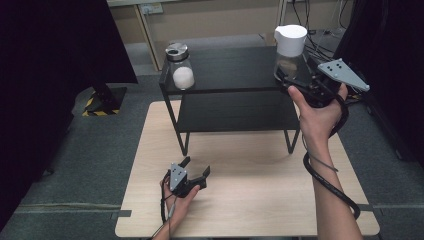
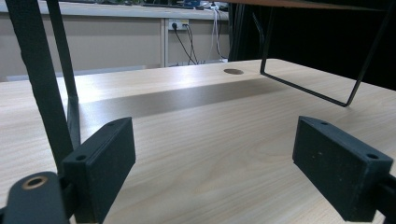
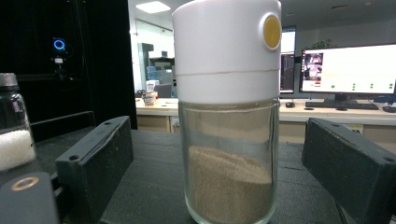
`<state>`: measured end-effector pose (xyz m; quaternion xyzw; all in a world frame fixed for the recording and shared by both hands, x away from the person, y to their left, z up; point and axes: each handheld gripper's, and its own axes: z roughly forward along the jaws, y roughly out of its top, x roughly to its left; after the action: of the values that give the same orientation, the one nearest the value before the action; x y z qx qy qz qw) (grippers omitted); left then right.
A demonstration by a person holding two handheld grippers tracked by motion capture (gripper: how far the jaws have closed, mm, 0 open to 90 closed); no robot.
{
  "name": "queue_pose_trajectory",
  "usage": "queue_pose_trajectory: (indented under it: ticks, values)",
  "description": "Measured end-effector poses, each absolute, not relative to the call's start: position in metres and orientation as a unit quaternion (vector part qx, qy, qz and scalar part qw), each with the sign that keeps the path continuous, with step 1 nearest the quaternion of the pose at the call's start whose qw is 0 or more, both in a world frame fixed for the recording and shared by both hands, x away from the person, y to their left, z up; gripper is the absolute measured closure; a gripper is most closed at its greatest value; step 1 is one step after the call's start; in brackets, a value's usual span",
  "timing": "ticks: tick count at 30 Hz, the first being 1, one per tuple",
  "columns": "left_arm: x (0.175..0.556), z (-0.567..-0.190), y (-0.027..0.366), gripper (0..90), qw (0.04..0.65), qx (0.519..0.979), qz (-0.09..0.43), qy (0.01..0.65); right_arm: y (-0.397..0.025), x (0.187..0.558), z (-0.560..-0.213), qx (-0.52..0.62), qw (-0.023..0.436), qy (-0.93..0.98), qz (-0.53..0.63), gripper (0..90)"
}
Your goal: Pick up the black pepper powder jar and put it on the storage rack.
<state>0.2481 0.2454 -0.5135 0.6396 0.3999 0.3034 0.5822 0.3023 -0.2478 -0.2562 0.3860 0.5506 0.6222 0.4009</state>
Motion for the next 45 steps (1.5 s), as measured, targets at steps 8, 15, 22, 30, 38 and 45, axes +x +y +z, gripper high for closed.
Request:
queue_pose_trajectory:
  ticks: [8, 15, 22, 30, 38, 45]
  values:
    - [0.248, -0.514, 0.245, 12.3, 0.582, 0.639, 0.304, 0.400, -0.248, 0.298, -0.260, 0.381, 0.402, 0.550, 0.625, 9.3]
    - [0.248, -0.514, 0.245, 12.3, 0.583, 0.639, 0.304, 0.400, -0.248, 0.293, -0.263, 0.378, 0.404, 0.551, 0.625, 9.3]
    - [0.248, -0.514, 0.245, 12.3, 0.583, 0.639, 0.303, 0.401, -0.249, 0.287, -0.272, 0.375, 0.407, 0.553, 0.623, 9.3]
    - [0.248, -0.514, 0.245, 12.3, 0.582, 0.638, 0.304, 0.401, -0.251, 0.279, -0.281, 0.372, 0.404, 0.555, 0.625, 9.3]
    - [0.248, -0.514, 0.245, 12.3, 0.583, 0.638, 0.304, 0.401, -0.252, 0.272, -0.288, 0.369, 0.404, 0.557, 0.625, 9.3]
    - [0.247, -0.514, 0.245, 12.3, 0.583, 0.637, 0.305, 0.401, -0.253, 0.269, -0.296, 0.369, 0.397, 0.559, 0.628, 9.3]
